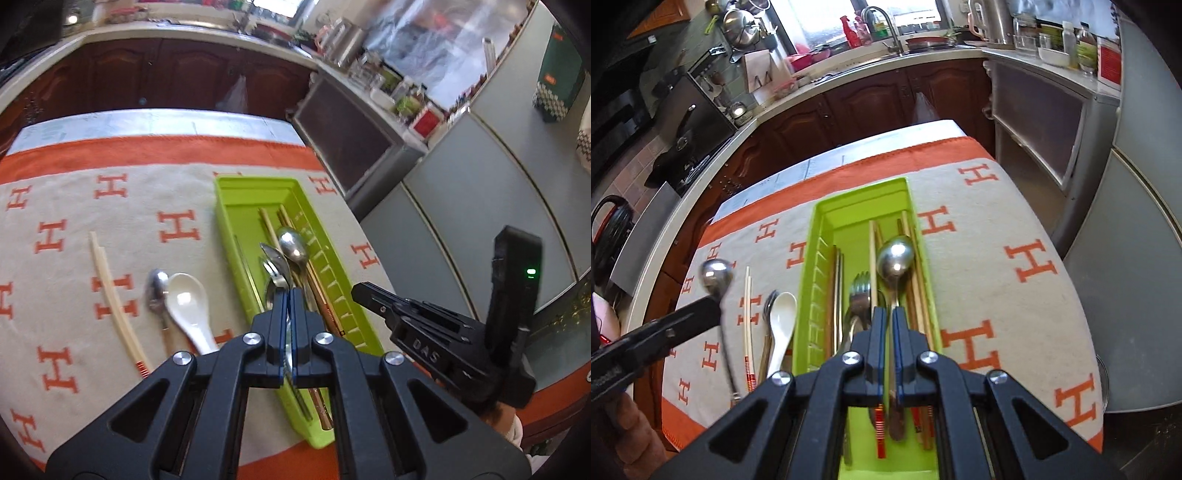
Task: Organize utensils
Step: 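Carry the small spoon into the green tray and open the left tool, then move the right tool to the pair of red-banded wooden chopsticks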
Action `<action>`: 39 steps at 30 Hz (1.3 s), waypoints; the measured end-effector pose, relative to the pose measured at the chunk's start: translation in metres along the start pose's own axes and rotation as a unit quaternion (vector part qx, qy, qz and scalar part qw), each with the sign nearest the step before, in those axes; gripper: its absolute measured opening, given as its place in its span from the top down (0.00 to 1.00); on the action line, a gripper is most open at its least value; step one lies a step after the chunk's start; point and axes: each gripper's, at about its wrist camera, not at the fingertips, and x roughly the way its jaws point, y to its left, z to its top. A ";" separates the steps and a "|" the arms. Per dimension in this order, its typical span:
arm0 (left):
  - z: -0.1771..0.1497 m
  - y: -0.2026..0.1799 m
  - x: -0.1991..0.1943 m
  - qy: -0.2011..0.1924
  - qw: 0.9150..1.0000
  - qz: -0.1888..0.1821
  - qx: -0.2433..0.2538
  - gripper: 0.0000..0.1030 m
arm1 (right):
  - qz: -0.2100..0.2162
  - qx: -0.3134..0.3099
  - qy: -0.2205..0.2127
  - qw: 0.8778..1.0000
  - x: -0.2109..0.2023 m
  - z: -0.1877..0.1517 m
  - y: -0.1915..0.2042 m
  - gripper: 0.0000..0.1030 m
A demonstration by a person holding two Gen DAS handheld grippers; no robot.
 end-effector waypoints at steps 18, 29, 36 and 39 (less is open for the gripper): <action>-0.018 -0.004 0.032 0.040 0.998 0.051 0.024 1.00 | 0.021 -0.013 0.000 1.000 -0.002 -0.008 0.004 0.96; -0.045 0.037 -0.030 0.016 0.992 0.127 0.004 0.74 | 0.059 -0.062 0.005 0.996 -0.010 -0.017 0.055 0.96; -0.063 0.076 -0.059 -0.001 0.984 0.174 -0.033 0.69 | 0.090 -0.100 0.024 0.991 -0.006 -0.029 0.095 0.96; -0.069 0.089 -0.068 -0.009 0.981 0.188 -0.045 0.59 | 0.100 -0.119 0.036 0.987 -0.001 -0.034 0.112 0.96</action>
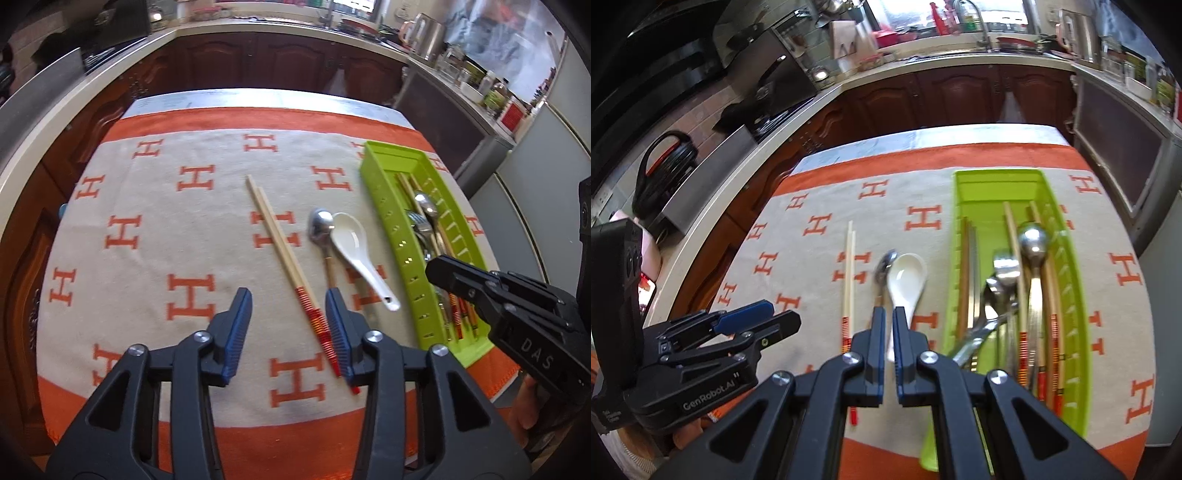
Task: Organize utensils
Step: 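Move the right tool to the pair of red-banded wooden chopsticks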
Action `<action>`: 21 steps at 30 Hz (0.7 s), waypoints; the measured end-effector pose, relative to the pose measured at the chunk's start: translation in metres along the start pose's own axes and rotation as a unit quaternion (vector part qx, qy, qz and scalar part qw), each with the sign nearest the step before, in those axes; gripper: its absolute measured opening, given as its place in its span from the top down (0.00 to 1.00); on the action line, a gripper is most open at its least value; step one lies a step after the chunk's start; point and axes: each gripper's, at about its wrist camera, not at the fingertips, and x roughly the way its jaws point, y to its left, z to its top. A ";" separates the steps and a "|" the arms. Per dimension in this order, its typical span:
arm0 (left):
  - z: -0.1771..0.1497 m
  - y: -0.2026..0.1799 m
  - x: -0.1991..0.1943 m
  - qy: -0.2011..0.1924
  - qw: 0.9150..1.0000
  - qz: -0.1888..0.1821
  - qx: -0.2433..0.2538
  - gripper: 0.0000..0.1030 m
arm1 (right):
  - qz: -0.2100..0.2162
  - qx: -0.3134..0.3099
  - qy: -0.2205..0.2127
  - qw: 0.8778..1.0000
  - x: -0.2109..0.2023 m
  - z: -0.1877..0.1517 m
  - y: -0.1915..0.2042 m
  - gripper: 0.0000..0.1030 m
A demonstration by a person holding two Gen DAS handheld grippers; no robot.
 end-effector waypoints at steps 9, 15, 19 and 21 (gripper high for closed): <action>-0.017 0.042 0.003 -0.010 0.998 0.047 -0.033 0.55 | 0.020 -0.019 0.042 0.999 0.037 -0.001 0.028 0.96; -0.027 0.062 0.018 0.006 0.997 0.050 -0.055 0.55 | 0.016 -0.021 0.066 0.997 0.066 0.003 0.035 0.96; -0.029 0.069 0.023 0.006 0.997 0.049 -0.061 0.55 | 0.002 -0.022 0.080 0.997 0.087 0.004 0.038 0.96; -0.030 0.070 0.024 0.006 0.997 0.045 -0.061 0.55 | -0.006 -0.021 0.088 0.996 0.096 0.003 0.037 0.96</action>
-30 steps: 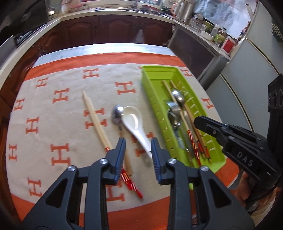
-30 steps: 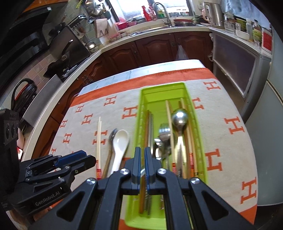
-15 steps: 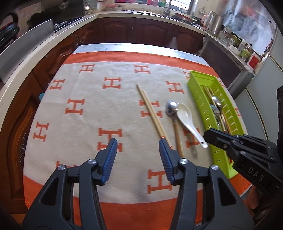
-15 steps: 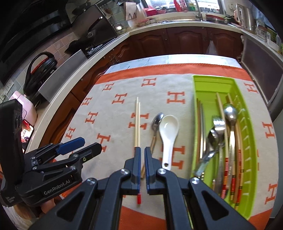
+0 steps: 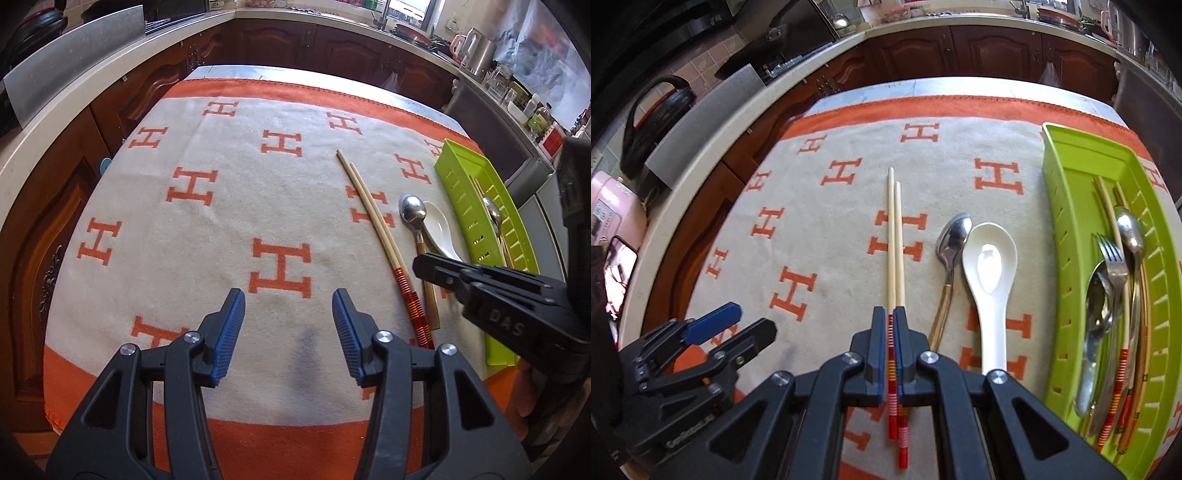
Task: Organize utensils
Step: 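Move the right tool to the pair of red-banded wooden chopsticks, then close the right tool on one red-banded wooden chopstick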
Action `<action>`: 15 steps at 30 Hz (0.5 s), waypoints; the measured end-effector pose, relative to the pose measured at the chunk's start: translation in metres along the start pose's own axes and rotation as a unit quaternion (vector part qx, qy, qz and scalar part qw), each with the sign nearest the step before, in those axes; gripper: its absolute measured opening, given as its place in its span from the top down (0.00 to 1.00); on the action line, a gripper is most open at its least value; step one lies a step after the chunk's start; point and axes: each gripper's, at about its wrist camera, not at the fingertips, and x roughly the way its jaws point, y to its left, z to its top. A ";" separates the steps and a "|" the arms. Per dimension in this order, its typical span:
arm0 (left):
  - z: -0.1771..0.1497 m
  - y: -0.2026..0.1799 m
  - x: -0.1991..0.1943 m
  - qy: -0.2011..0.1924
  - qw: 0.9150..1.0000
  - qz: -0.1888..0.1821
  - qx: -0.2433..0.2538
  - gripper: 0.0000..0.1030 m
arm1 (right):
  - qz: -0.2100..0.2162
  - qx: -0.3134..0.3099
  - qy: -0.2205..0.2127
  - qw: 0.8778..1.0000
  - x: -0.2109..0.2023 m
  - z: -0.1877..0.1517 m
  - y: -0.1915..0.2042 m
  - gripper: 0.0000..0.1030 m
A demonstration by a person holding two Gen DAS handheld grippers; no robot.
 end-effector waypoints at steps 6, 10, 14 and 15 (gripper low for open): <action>0.000 0.001 0.004 0.002 1.000 -0.011 0.001 0.55 | -0.020 -0.002 0.006 1.000 0.014 0.001 -0.003 0.96; 0.000 0.003 0.009 0.007 1.000 -0.015 -0.003 0.55 | -0.037 -0.019 0.005 0.999 0.017 0.003 0.002 0.94; 0.000 0.004 0.011 0.008 1.000 -0.019 -0.005 0.55 | -0.053 -0.036 0.008 0.998 0.022 0.006 0.008 0.91; 0.000 0.005 0.011 0.008 1.000 -0.020 -0.005 0.55 | -0.057 -0.041 0.006 0.998 0.023 0.007 0.010 0.90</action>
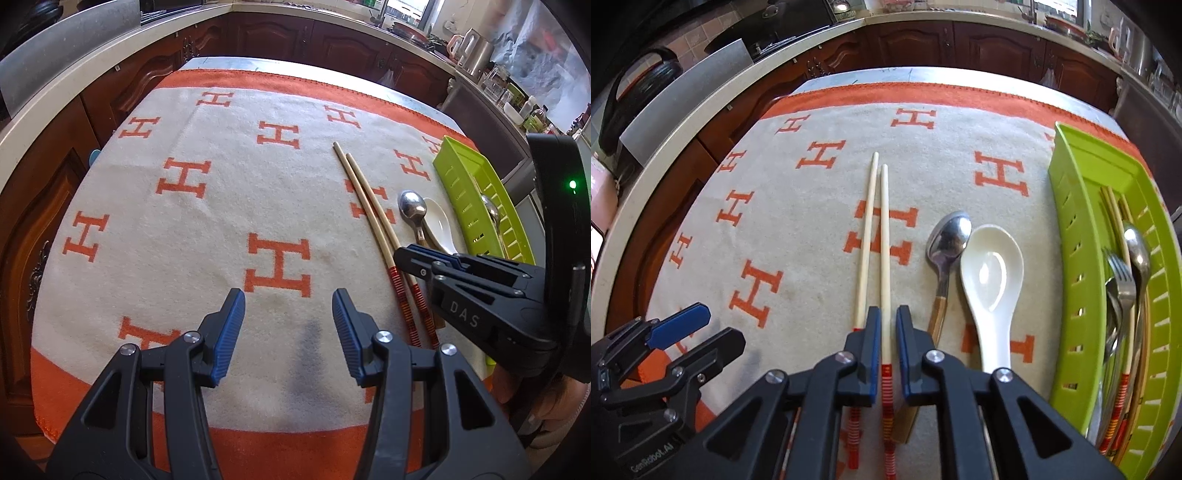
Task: Organize utensils
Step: 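Close the right tool on one red-banded wooden chopstick, then carry the chopstick into the tray with the right tool while the left tool grasps the other chopstick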
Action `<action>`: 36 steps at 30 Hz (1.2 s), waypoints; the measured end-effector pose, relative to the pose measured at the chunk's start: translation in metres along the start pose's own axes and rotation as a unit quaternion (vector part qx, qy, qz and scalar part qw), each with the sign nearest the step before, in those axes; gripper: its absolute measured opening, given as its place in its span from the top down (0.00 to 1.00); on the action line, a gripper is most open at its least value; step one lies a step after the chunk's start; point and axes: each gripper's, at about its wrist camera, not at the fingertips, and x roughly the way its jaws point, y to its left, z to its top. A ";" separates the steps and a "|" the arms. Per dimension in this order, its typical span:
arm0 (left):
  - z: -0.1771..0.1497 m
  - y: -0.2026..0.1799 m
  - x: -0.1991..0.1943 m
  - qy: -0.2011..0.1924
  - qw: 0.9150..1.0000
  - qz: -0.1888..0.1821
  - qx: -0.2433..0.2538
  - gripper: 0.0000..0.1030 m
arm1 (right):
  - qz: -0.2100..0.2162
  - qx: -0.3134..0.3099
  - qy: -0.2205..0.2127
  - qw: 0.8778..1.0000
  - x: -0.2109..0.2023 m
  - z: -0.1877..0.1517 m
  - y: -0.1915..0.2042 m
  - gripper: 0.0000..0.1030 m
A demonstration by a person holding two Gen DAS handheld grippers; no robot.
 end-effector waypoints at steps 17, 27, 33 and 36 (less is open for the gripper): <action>0.004 -0.002 0.000 -0.005 1.000 0.008 -0.009 0.55 | 0.012 0.005 -0.022 1.000 -0.004 -0.005 0.000 0.95; 0.015 -0.022 0.009 -0.007 1.000 0.023 0.001 0.55 | 0.063 0.076 -0.080 0.992 -0.066 -0.009 -0.041 0.95; 0.023 -0.037 0.024 0.002 0.999 0.034 -0.004 0.55 | 0.054 0.126 -0.111 0.984 -0.100 -0.017 -0.087 0.95; 0.025 -0.042 0.031 0.009 0.999 0.037 -0.009 0.55 | 0.040 0.152 -0.122 0.980 -0.111 -0.021 -0.113 0.95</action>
